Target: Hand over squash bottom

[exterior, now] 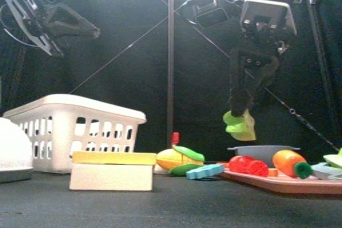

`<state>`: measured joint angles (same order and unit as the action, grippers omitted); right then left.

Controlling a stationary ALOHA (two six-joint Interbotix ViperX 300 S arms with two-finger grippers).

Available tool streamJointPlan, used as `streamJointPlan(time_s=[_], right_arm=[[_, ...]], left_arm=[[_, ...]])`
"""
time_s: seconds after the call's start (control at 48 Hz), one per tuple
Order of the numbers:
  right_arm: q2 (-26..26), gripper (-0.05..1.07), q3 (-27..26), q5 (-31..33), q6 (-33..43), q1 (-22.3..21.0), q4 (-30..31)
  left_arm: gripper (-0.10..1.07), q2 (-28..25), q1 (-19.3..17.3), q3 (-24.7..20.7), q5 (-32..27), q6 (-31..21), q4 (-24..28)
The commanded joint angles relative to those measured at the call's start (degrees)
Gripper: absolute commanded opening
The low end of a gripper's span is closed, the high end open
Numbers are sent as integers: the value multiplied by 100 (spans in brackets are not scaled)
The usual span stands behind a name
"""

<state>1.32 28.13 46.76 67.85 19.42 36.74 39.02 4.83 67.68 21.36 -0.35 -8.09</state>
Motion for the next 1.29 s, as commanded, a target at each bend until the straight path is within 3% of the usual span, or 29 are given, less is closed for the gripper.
streamJointPlan(time_s=[0.0, 0.208, 0.542, 0.729, 1.042, 1.271], right_arm=[[-299, 63, -79, -132, 9, -26, 149], [-624, 63, -158, -773, 26, -35, 949], [-861, 63, -97, -2364, 272, -501, 2004], [-888, 63, -53, -3067, 325, -782, 2329], [-896, 63, -9, -3867, 299, -1028, 2382], [-896, 63, 9, -3946, 281, -1046, 2391]], left_arm=[[32, 0, -9, -97, 26, 18, -9], [41, -176, 26, -229, 62, 35, 9], [84, -1020, 123, -633, 97, 44, 510], [100, -1415, 158, -861, 272, 44, 615], [102, -1995, 158, -1099, 800, 44, 1055], [102, -2382, 158, -1274, 1090, 35, 1143]])
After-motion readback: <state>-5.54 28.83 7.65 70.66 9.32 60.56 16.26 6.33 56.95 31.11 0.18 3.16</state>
